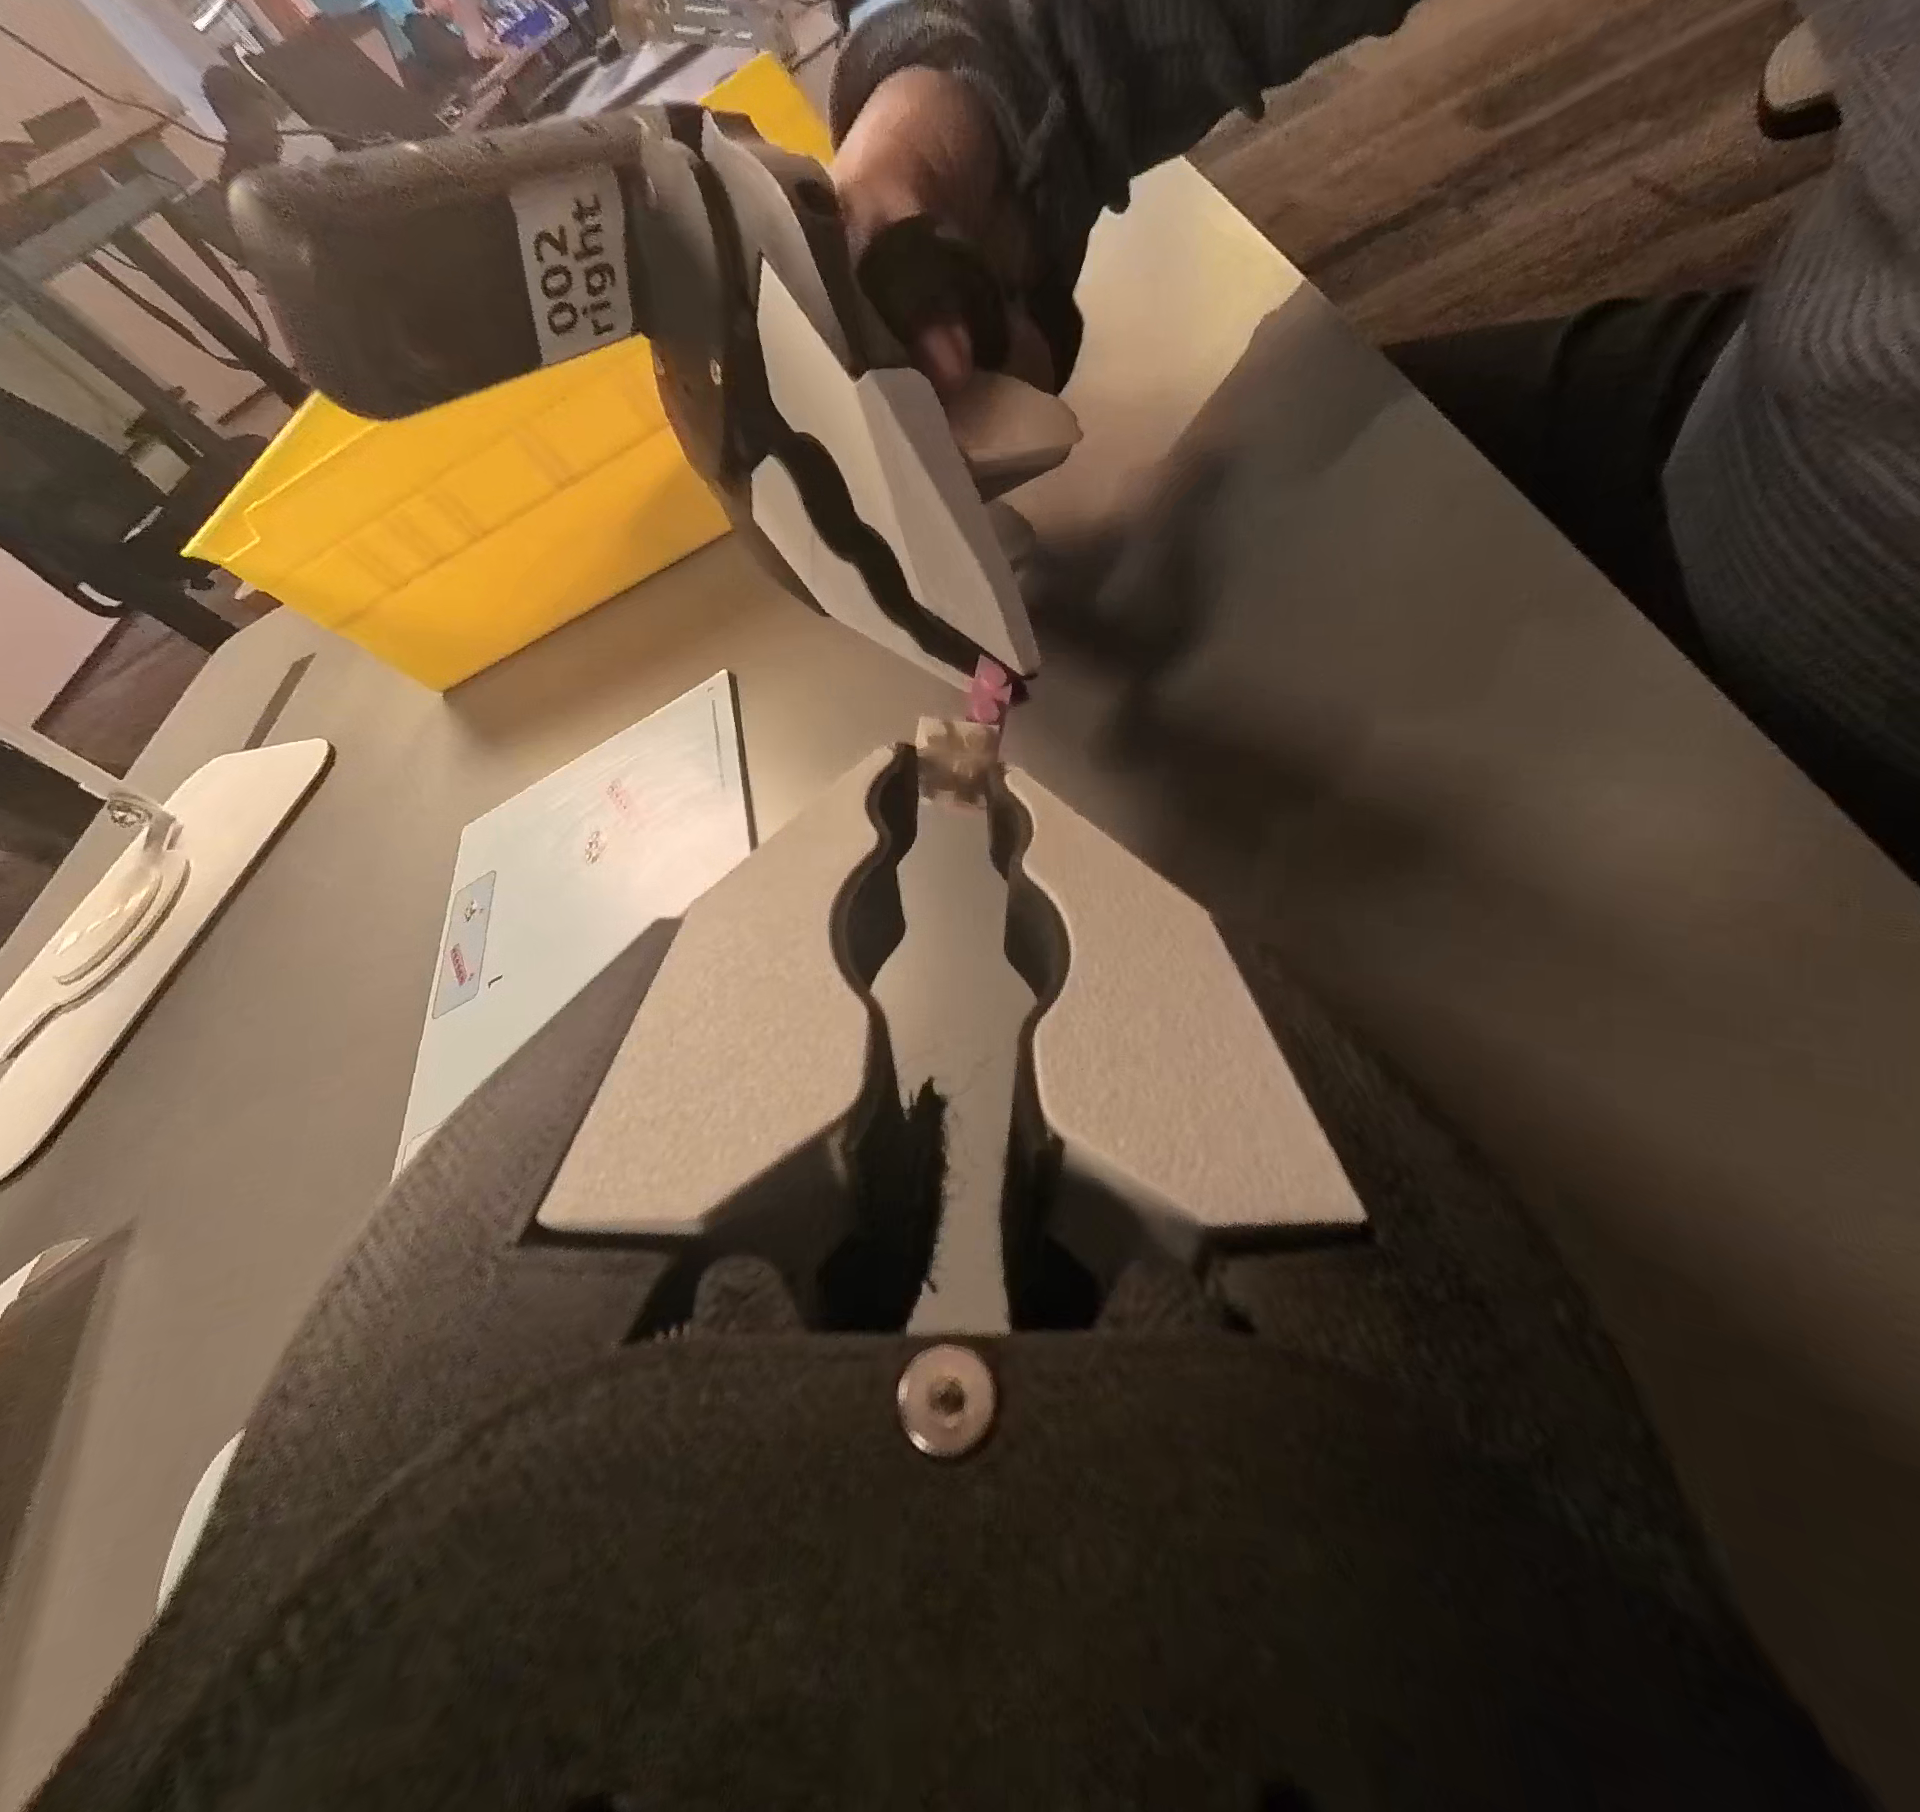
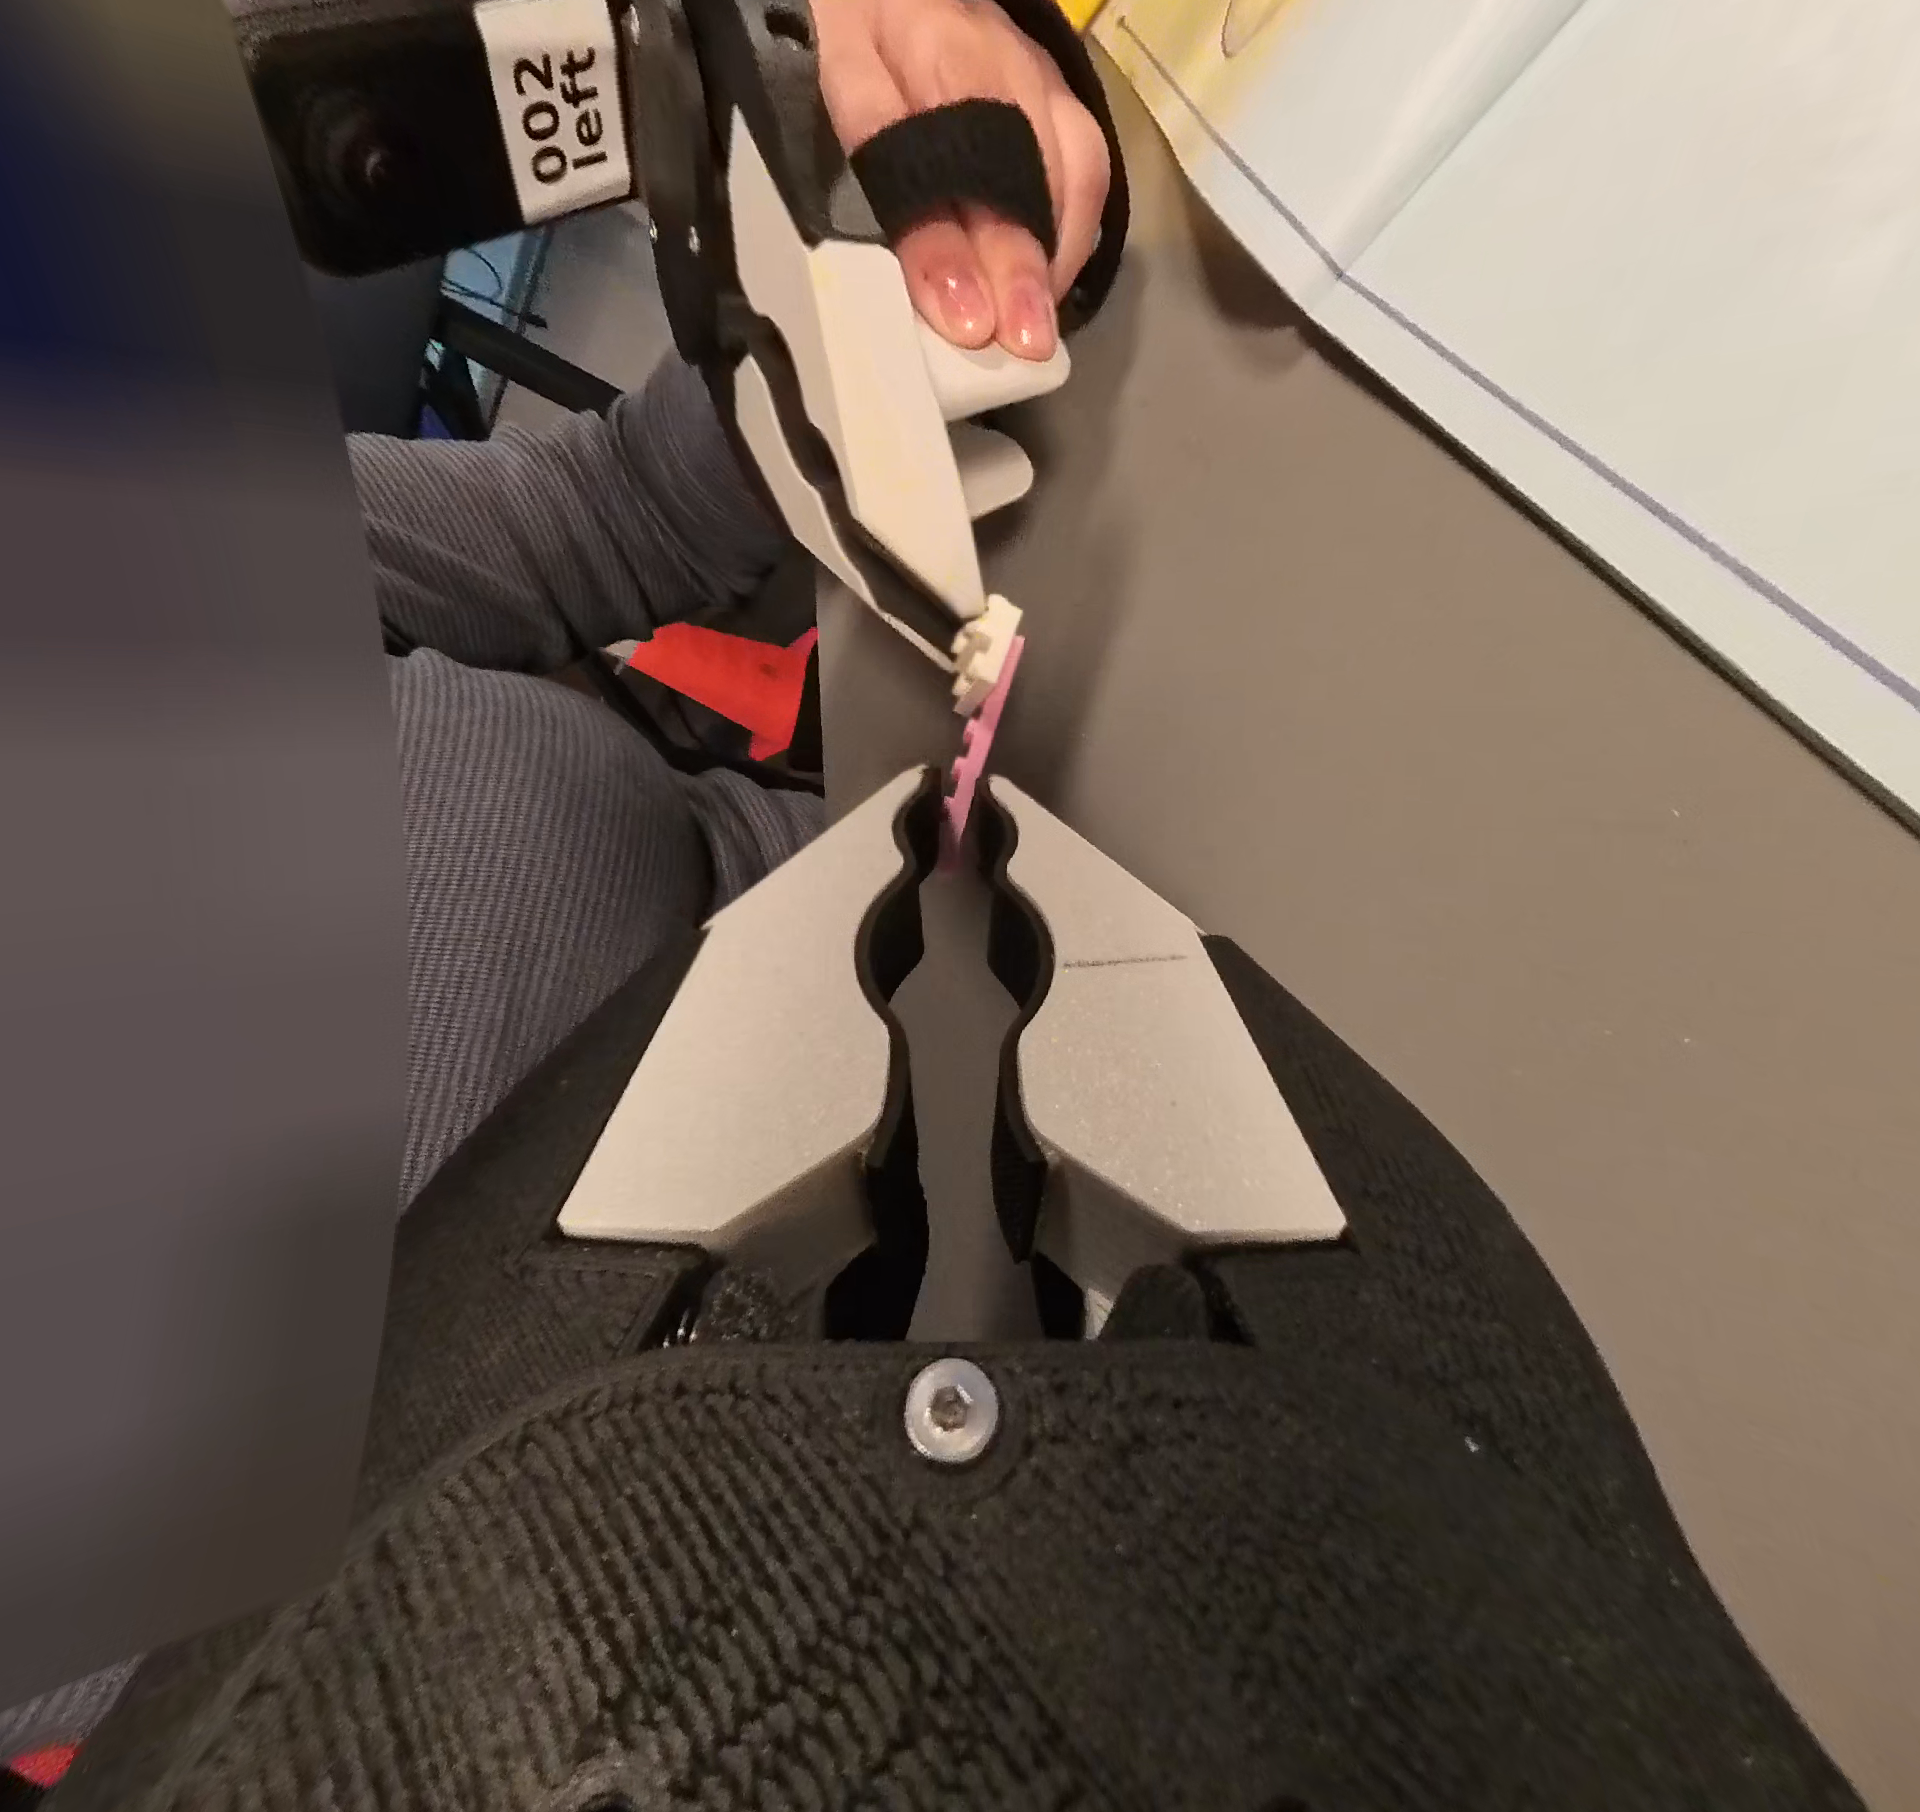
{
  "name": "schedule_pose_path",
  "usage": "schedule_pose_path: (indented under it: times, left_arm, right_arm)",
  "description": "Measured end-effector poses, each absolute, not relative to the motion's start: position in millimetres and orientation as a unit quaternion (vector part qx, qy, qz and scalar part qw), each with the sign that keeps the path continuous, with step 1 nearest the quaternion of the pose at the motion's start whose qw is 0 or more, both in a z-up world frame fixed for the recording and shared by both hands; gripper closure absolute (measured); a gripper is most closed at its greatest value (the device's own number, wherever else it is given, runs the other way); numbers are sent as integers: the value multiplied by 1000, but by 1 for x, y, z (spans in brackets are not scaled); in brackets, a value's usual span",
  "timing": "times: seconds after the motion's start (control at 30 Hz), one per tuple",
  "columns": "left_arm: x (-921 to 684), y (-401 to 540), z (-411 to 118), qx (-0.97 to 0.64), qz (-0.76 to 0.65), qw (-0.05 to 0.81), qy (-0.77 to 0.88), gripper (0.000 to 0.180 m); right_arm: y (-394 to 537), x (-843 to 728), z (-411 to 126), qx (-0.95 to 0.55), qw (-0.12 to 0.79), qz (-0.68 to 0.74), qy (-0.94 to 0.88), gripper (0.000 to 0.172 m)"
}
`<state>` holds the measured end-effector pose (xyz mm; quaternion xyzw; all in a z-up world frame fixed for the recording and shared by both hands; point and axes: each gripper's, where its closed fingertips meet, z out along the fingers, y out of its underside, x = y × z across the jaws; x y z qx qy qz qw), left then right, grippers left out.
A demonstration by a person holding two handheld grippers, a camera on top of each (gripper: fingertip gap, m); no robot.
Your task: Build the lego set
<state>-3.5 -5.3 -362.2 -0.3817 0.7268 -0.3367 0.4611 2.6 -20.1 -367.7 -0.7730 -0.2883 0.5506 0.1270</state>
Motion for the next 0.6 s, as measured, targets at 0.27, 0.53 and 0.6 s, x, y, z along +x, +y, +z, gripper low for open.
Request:
schedule_pose_path:
  times: [0.27, 0.53, 0.6]
  left_arm:
    - [-3, -4, -360, -380, -337, 469, 723, 168]
    - [-2, -5, -357, -376, -346, 474, 718, 168]
    - [-1, -4, -357, -378, -342, 474, 718, 168]
  right_arm:
    - [-19, 3, -365, -765, 152, 544, -309, 167]
    - [-21, 3, -359, -753, 162, 560, -307, 167]
    - [-19, 3, -360, -751, 161, 570, -292, 167]
